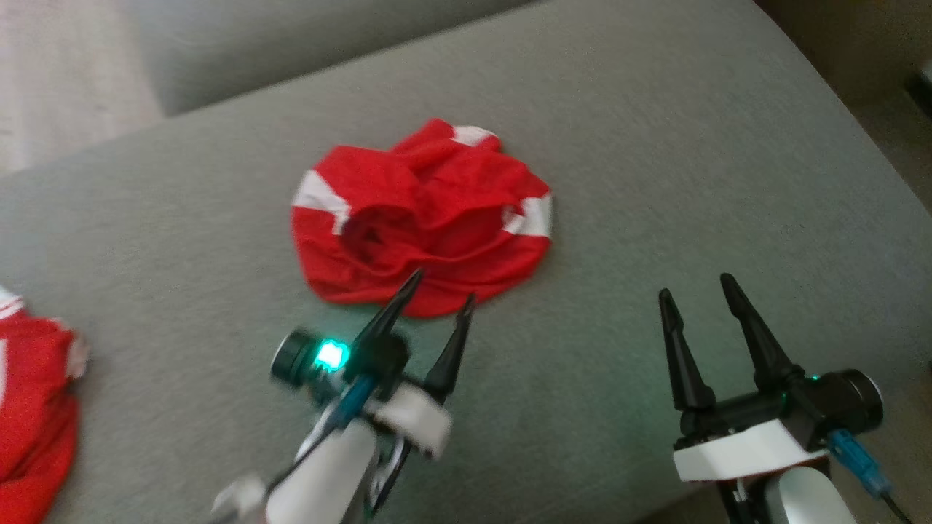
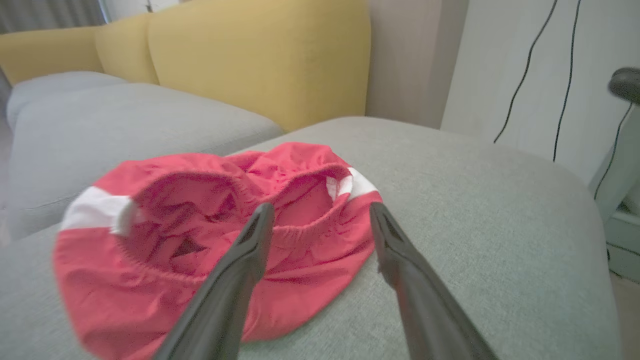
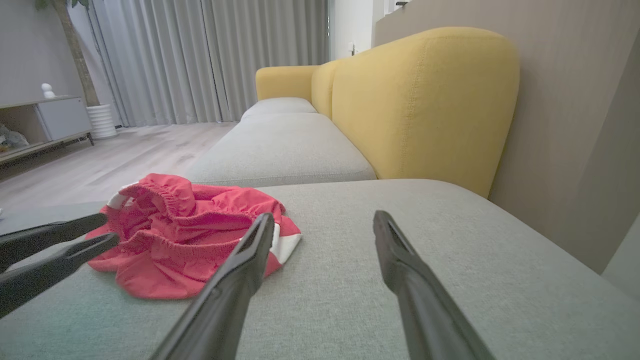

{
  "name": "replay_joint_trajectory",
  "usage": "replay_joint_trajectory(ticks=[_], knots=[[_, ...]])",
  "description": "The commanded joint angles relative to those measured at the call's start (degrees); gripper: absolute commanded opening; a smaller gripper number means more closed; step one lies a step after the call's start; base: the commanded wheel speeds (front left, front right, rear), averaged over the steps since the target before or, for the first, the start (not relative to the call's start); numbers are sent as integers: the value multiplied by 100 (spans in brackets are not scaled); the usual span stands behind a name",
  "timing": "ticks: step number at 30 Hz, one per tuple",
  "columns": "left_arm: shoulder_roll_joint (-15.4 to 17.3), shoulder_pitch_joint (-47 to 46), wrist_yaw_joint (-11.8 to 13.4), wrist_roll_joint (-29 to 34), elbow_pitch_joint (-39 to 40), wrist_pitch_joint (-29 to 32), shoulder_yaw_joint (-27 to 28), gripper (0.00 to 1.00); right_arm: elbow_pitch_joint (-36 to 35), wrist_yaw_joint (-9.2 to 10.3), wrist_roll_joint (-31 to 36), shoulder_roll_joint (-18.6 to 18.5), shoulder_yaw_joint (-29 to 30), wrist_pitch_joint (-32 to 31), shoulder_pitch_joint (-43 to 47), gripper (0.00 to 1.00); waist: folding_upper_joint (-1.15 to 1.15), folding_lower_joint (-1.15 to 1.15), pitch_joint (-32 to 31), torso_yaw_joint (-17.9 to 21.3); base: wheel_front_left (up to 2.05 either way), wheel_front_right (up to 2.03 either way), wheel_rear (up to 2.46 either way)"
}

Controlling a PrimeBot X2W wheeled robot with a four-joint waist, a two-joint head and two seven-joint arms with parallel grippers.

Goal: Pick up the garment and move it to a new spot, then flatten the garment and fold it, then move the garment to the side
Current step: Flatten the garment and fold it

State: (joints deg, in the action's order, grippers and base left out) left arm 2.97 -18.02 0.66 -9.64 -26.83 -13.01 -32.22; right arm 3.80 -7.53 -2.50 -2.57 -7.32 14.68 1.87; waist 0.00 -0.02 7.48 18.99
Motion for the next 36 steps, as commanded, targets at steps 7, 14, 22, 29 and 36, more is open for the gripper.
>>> replay_joint_trajectory(ticks=[7,14,22,29,36], knots=[[-9,-1657,188,103,-962,578,-672,100,-256,4,-202,-31,-226,32,-387,100,0,2,767,912,0,0,0],[-9,-2312,357,90,-1811,683,-845,100,-251,4,-367,-31,-291,32,-424,100,0,2,923,1239,0,0,0],[-9,-2559,448,-135,-2317,377,-825,100,-213,4,-370,-31,-312,32,-363,100,0,2,843,1305,0,0,0],[-9,-2665,465,-282,-2581,312,-912,100,-203,4,-331,-31,-366,32,-363,100,0,2,807,1320,0,0,0],[-9,-2898,516,-366,-2890,169,-1063,46,-208,4,-340,-31,-419,32,-393,100,0,2,855,1350,0,0,0]])
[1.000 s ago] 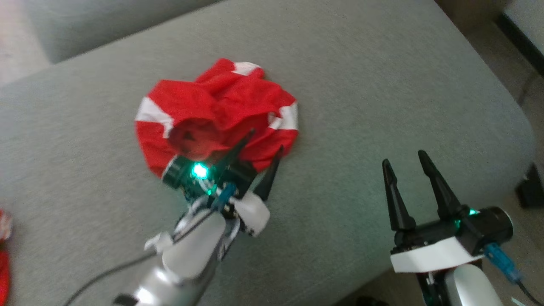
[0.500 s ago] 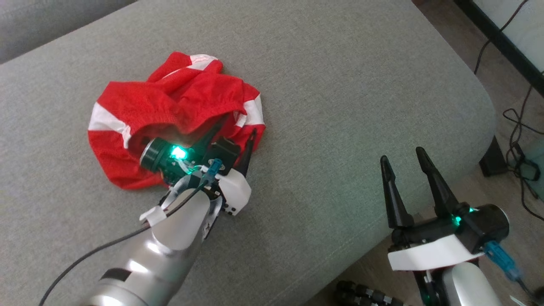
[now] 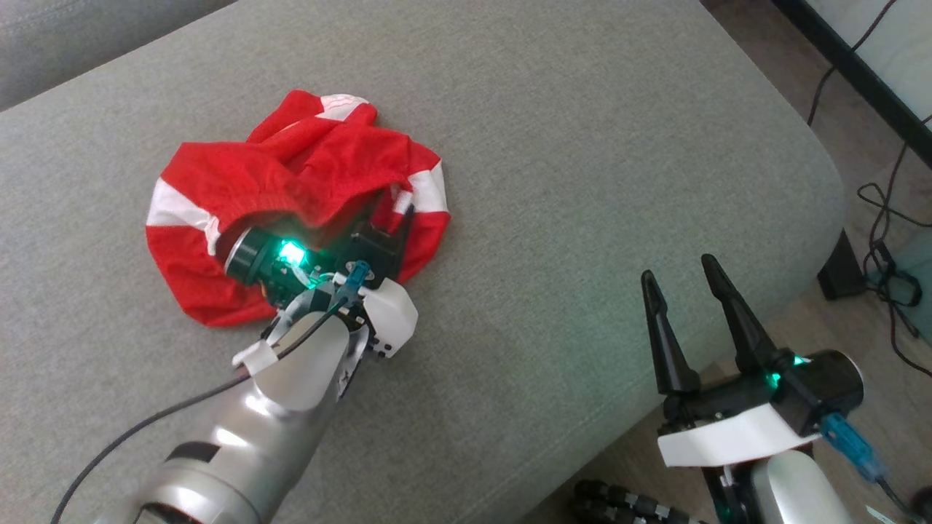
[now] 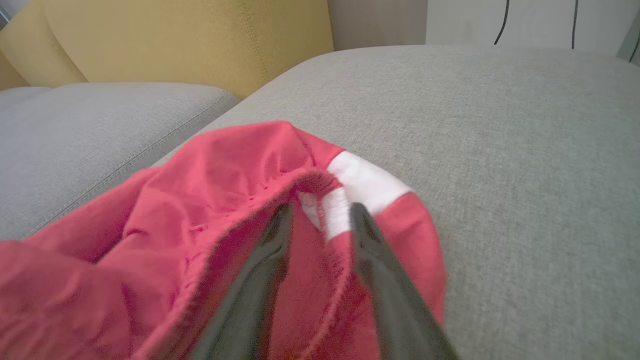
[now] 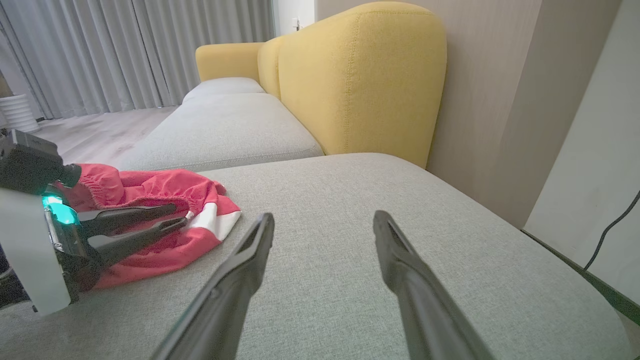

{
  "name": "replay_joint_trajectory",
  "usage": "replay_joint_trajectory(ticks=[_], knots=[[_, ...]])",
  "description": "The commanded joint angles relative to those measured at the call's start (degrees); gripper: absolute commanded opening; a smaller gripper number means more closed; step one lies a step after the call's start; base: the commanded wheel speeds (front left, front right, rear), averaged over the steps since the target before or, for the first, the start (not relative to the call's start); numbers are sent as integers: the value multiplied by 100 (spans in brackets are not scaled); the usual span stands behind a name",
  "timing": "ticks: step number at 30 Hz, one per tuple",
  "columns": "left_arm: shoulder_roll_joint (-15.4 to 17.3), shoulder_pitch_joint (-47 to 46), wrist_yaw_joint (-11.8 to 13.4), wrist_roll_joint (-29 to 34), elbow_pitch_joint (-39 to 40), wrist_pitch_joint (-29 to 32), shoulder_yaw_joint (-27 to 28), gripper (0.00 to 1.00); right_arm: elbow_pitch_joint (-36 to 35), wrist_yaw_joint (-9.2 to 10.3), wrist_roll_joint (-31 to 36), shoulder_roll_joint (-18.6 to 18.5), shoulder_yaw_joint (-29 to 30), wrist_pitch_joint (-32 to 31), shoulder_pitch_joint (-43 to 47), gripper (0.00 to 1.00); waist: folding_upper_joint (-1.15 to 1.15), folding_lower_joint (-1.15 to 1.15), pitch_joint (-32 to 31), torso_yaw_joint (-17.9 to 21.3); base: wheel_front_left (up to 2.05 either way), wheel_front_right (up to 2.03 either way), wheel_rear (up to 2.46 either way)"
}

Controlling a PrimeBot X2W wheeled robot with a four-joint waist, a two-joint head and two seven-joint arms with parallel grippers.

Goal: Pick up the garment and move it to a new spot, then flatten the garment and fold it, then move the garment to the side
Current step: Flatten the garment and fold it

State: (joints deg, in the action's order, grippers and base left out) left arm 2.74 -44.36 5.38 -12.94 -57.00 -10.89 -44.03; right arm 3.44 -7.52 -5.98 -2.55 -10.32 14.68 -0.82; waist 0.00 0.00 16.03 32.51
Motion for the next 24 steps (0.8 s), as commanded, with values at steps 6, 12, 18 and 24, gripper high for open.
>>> replay_joint_trajectory(ticks=[6,12,18,24], knots=[[14,-360,-72,-157,-6,-91,-26,0,-170,3,14,-32,-134,32,-125,100,0,0,-3,0,0,0,0],[14,-517,-318,-500,365,-262,-124,0,-150,3,37,-32,-149,32,-132,100,0,0,-111,-89,0,0,0],[14,-973,-634,-1100,1177,-314,-293,0,-125,3,109,-32,-199,32,-85,100,0,0,-439,-311,0,0,0],[14,-1737,-701,-1815,2093,-290,-228,0,-141,3,189,-32,-118,32,25,100,0,0,-753,-677,0,0,0]])
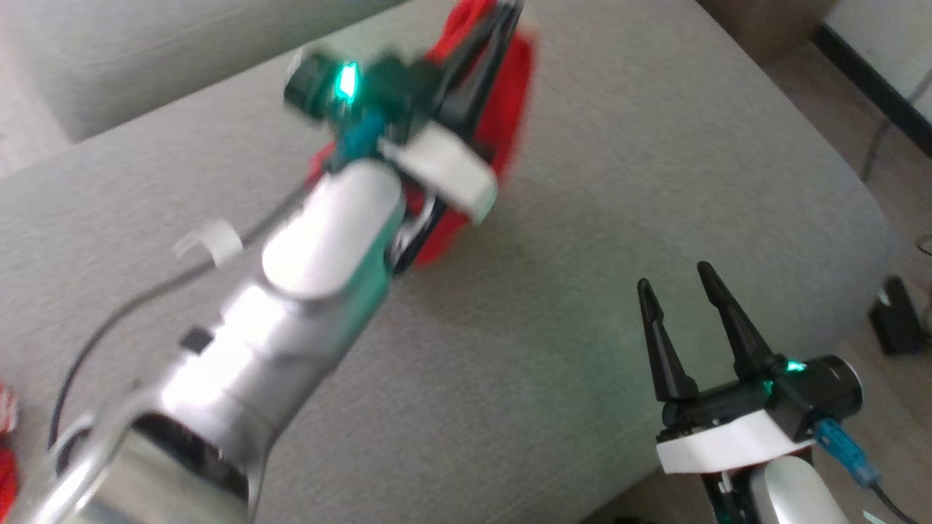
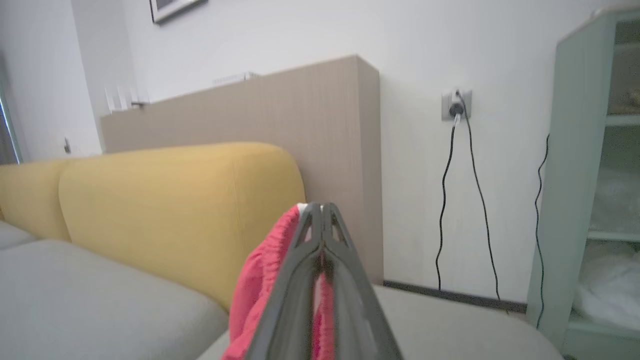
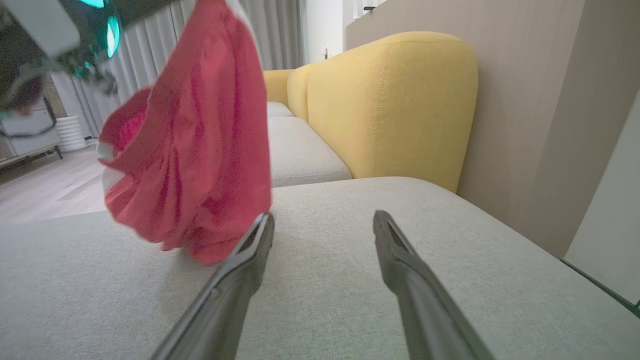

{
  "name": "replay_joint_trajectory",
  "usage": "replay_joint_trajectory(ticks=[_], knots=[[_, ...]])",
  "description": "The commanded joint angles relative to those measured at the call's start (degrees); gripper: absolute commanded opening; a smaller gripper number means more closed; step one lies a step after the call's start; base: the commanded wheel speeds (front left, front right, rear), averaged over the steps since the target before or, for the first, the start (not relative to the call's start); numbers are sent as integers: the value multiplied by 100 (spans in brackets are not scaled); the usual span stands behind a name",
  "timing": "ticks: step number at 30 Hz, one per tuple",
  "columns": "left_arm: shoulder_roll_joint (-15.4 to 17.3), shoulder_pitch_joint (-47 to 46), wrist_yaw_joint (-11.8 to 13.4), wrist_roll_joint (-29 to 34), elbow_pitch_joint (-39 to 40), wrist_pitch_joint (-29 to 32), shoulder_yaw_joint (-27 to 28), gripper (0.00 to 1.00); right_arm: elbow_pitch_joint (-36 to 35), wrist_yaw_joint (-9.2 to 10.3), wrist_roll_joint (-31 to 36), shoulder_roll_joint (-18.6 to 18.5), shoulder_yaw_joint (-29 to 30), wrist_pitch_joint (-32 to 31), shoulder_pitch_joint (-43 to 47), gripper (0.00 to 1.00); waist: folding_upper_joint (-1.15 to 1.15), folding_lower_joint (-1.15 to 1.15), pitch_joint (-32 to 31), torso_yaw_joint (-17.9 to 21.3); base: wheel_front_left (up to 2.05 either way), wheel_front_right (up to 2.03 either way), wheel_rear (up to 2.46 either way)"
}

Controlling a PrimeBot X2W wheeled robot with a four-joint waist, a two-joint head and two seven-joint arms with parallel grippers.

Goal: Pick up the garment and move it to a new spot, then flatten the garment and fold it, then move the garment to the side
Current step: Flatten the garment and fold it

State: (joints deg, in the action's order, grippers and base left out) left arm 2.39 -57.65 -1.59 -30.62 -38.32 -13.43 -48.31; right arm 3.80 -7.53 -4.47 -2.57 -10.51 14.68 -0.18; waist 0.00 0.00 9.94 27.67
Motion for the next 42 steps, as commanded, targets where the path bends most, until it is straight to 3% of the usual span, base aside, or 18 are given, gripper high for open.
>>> replay_joint_trajectory(ticks=[1,5,10,14,19,28,29,31,32,42], knots=[[49,-528,0,-127,330,-22,262,0,-186,4,50,-31,-79,32,-24,100,0,0,-177,-277,0,0,0],[179,-647,-128,-507,725,162,548,0,-236,4,80,-31,38,32,23,100,0,0,-246,-676,0,0,0],[538,114,-236,-1194,1201,567,812,0,-259,4,114,-31,114,32,84,100,0,0,-293,-1090,0,0,0],[924,1481,-157,-1770,1692,841,875,0,-293,4,170,-31,210,32,139,100,0,0,-258,-1523,0,0,0],[1276,3047,-6,-1979,2033,774,658,0,-303,4,274,-31,281,32,121,100,0,0,-173,-1940,0,0,0],[1193,4069,-31,-2097,2207,503,358,0,-265,4,430,-31,340,32,139,100,0,0,-134,-2434,0,0,0],[1163,4102,-45,-2138,2208,503,353,16,-263,4,439,-31,337,32,144,100,0,0,-137,-2456,0,0,0],[1126,4136,-57,-2184,2202,503,346,81,-258,4,449,-31,325,32,152,100,0,0,-153,-2482,0,0,0],[1107,4149,-67,-2216,2195,515,342,100,-254,4,452,-31,321,32,156,100,0,0,-163,-2490,0,0,0],[1081,4053,-195,-2437,2004,730,338,100,-228,4,489,-31,254,32,165,100,0,0,-193,-2371,0,0,0]])
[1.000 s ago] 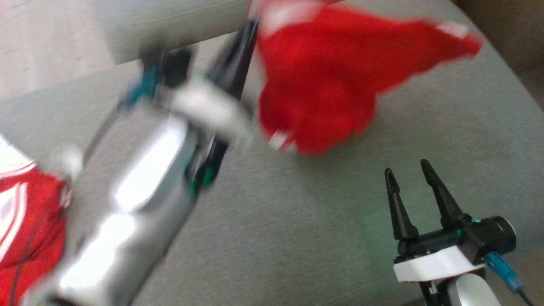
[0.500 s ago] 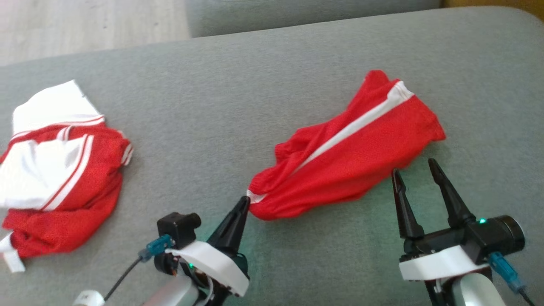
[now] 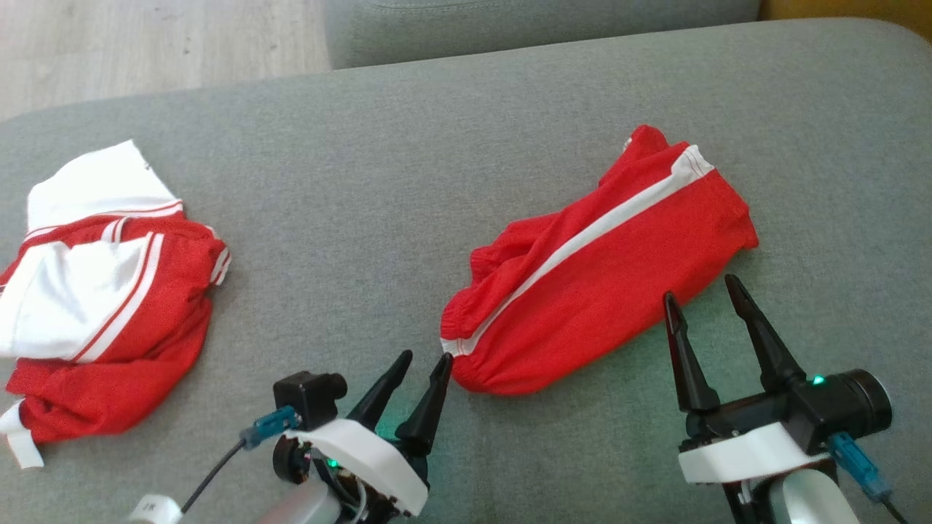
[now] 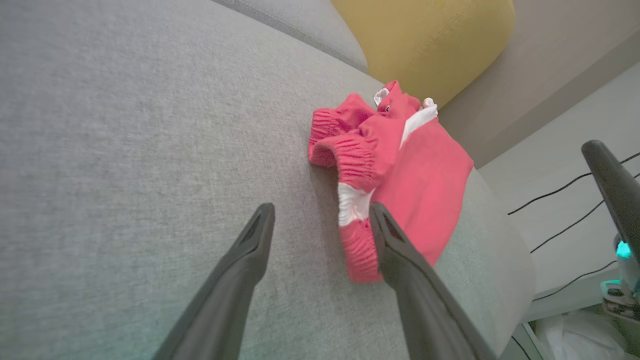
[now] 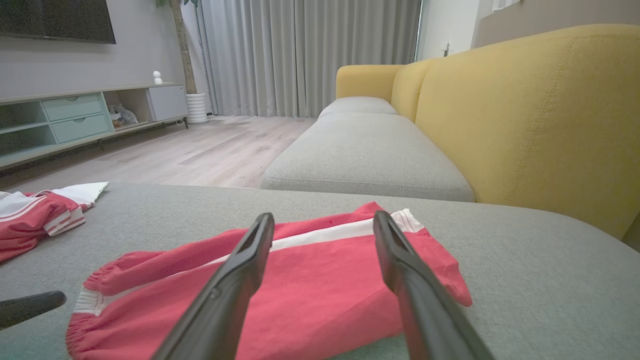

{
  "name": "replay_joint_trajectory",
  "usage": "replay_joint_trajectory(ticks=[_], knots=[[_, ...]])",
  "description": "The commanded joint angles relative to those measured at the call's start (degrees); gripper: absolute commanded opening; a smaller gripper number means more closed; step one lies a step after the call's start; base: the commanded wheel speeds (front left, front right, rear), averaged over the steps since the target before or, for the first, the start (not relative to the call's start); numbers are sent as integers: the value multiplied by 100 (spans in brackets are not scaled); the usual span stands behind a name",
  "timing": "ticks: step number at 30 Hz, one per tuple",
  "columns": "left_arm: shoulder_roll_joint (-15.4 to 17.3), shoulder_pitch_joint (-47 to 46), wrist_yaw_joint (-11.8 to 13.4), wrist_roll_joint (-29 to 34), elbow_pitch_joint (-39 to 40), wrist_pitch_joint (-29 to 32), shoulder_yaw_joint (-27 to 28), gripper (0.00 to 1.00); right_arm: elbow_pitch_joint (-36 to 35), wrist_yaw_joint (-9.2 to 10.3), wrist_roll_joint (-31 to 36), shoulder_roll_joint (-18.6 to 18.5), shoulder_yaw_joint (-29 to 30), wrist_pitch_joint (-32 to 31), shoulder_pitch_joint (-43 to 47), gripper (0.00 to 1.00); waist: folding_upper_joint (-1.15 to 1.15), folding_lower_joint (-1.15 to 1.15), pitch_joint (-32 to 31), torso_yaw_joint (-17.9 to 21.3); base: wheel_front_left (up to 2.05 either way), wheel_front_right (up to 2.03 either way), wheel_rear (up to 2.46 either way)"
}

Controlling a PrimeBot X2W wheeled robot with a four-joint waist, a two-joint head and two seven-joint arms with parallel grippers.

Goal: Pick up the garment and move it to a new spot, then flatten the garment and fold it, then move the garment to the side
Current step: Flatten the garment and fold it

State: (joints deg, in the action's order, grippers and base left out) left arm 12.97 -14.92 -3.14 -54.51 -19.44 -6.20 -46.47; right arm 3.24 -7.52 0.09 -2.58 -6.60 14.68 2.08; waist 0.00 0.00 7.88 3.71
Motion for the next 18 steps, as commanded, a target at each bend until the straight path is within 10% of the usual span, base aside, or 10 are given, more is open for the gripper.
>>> replay_joint_trajectory(ticks=[1,14,15,17,18], knots=[[13,-244,-73,-83,89,45,144,100,-178,3,36,-30,-141,32,-58,100,0,0,25,44,0,0,0],[-124,-637,-316,-92,-351,31,-12,100,-164,3,40,-30,-143,32,-103,100,0,0,135,256,0,0,0],[-125,-661,-326,-77,-384,25,-35,83,-162,3,42,-30,-143,32,-104,100,0,0,140,268,0,0,0],[-124,-692,-346,-54,-429,-18,-70,0,-162,3,43,-30,-143,32,-106,100,0,0,146,291,0,0,0],[-119,-696,-356,-55,-442,-33,-86,0,-164,3,44,-30,-140,32,-104,100,0,0,147,298,0,0,0]])
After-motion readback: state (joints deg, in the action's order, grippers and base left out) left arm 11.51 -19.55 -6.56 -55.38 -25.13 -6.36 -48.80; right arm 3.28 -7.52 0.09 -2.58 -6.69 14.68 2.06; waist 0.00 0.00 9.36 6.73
